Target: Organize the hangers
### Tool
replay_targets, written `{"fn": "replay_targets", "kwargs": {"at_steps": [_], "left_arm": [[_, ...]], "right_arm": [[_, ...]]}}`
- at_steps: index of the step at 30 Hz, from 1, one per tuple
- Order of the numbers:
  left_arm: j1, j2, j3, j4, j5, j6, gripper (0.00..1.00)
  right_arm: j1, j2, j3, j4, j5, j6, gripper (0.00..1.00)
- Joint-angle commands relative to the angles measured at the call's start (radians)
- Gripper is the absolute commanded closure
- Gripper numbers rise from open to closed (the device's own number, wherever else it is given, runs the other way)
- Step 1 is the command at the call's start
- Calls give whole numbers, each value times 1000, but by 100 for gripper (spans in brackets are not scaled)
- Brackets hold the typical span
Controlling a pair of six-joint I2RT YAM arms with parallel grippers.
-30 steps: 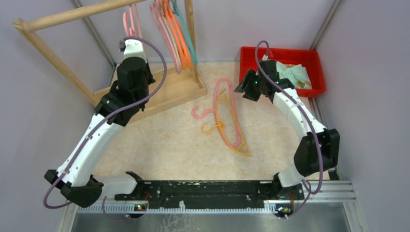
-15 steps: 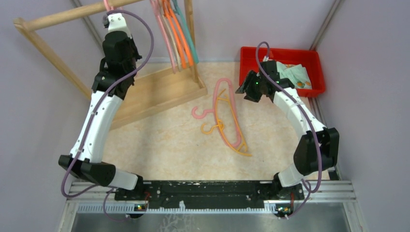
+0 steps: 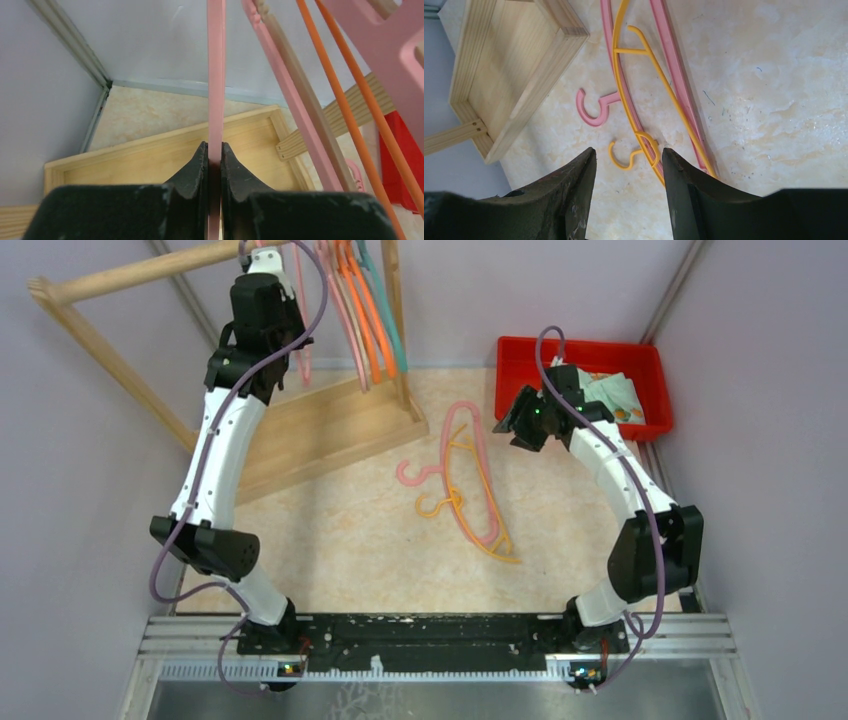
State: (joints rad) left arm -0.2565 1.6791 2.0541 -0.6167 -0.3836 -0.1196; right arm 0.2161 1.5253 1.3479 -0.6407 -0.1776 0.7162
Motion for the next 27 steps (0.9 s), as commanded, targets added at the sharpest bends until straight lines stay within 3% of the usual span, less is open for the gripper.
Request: {"fn": "replay_targets", "kwargs": {"at_steps": [1, 8, 17, 22, 27], "left_arm": [[5, 25, 37, -83, 104, -34, 89], [5, -57, -94, -48, 148, -18, 53], [5, -168, -177, -35, 162, -2, 28], [7, -261, -225, -19, 246, 28, 1], [11, -359, -269, -15, 318, 7, 0]], "right_arm": [[-9, -48, 9, 9, 7, -15, 48], [-9, -51, -6, 8, 2, -23, 48], [-10, -60, -18, 16, -13, -35, 48], [-9, -43, -11, -8, -15, -109, 47], [6, 2, -2, -31, -33, -217, 47]]}}
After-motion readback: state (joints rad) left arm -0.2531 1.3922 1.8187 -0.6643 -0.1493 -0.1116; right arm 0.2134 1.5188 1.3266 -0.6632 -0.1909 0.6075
